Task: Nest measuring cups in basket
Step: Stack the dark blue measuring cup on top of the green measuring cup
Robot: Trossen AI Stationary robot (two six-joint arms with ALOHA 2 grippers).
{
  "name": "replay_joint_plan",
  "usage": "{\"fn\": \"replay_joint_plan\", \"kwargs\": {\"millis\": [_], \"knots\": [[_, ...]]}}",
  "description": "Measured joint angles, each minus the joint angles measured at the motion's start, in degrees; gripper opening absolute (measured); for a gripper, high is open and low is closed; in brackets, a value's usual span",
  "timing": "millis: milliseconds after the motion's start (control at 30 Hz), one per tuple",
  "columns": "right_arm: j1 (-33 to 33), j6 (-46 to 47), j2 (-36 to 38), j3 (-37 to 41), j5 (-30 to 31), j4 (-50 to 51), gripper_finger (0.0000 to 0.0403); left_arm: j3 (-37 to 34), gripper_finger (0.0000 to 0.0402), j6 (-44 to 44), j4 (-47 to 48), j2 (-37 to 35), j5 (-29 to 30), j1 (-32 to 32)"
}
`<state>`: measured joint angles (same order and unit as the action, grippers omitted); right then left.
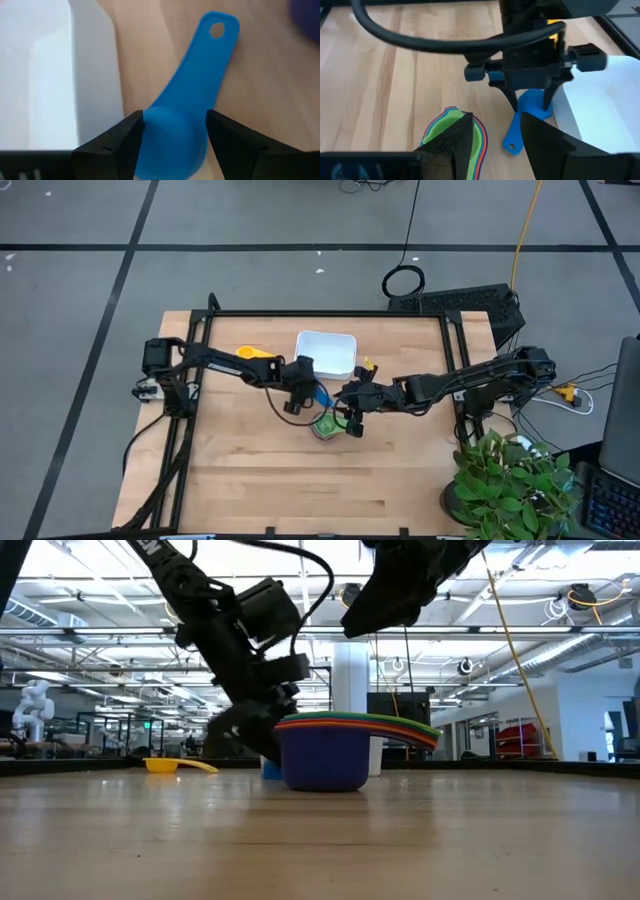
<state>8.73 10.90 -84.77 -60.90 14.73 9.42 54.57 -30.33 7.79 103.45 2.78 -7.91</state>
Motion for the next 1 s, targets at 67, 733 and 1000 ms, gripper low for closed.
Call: {"fn": "replay_joint_plan", "kwargs": {"millis": [67, 733, 1000], "knots": [[0.0, 0.0, 0.0, 0.0, 0.0, 0.3, 0.0157, 0.2, 0.0218, 0.3, 0.0, 0.7, -0.1, 0.1], [0.0, 0.4, 0.0, 0.0, 0.0, -0.3, 0.0157, -0.3, 0.0229, 14.3, 15.7, -12.9, 1.8, 10.4], [0.0, 0.7, 0.0, 0.0, 0.0, -1.2, 0.0157, -0.3, 0.0304, 19.1, 19.5, -14.6, 2.2, 10.3]]}}
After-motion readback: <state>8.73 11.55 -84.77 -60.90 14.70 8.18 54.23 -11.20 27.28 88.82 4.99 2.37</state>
